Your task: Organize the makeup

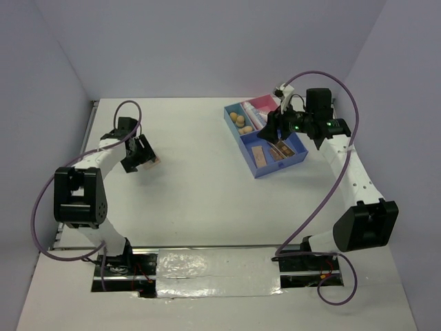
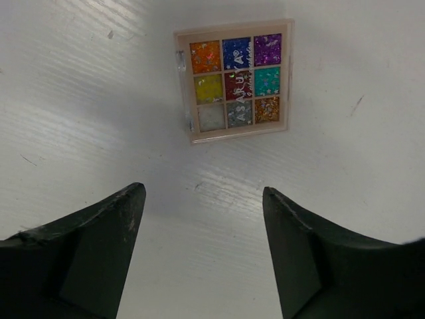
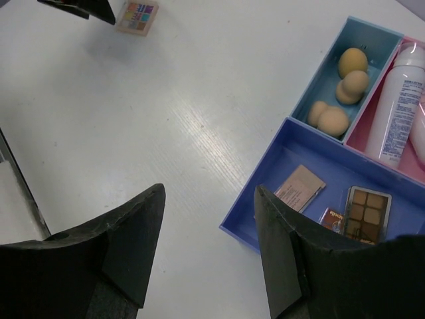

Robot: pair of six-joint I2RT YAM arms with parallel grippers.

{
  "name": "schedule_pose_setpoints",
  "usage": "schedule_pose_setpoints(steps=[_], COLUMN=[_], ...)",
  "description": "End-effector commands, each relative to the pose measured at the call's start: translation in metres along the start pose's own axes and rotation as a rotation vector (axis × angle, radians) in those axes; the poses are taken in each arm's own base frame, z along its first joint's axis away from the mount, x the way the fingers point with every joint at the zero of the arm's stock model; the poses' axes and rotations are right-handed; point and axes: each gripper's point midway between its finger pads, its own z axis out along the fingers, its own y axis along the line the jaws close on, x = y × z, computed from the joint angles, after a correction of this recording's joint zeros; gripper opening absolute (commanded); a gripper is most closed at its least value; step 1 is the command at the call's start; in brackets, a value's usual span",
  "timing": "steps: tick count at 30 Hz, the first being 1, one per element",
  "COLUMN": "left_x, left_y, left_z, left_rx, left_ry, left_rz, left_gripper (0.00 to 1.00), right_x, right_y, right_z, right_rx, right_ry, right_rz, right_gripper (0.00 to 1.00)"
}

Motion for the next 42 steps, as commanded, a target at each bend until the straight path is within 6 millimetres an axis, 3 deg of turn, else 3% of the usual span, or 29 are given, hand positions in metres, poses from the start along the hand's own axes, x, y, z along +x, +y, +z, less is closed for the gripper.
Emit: schedule_pose_setpoints(steps=[1,2,4,8,17,18,24,42], left_x=[-0.018,-0.026,-0.024,-0.028,-0.023,-0.024,-0.033,-0.028], left_y=[-0.008,-0.014,-0.014,-0.016,-0.003,-0.001,-0.008,-0.014], left_z=[0.003,0.003,0.014,0.026,0.043,0.043,0.048,0.067], left_rx=[-0.009,0.003,-0.011,-0.04,-0.135,-0.145,-0.138,-0.161], left_ry=[-0.026,-0.034,-0.005,0.022,0.072,0.076,0.074,0.134], left_rz=[-0.017,-0.019,-0.019,-0.014,0.014,0.014,0.016,0.036], left_gripper=[0.82,0.78,0.69,0.68,0.89,0.99,0.99,0.99], right_x=[-0.014,-0.015,-0.012,-0.01,-0.004,-0.004,-0.001,0.006], right_y=[0.005,0.005,0.007,0.008,0.009,0.009,0.008,0.011], right_z=[-0.003,-0.003,-0.003,-0.004,-0.001,-0.001,0.003,0.005], right_rx=[0.007,0.009,0.01,0.013,0.002,0.001,-0.01,-0.026], right_ry=[-0.05,-0.056,-0.058,-0.065,-0.067,-0.067,-0.065,-0.064], right_rz=[-0.034,-0.039,-0.037,-0.043,-0.034,-0.034,-0.022,-0.016], right_gripper=[0.64,0.64,0.64,0.64,0.64,0.64,0.64,0.65])
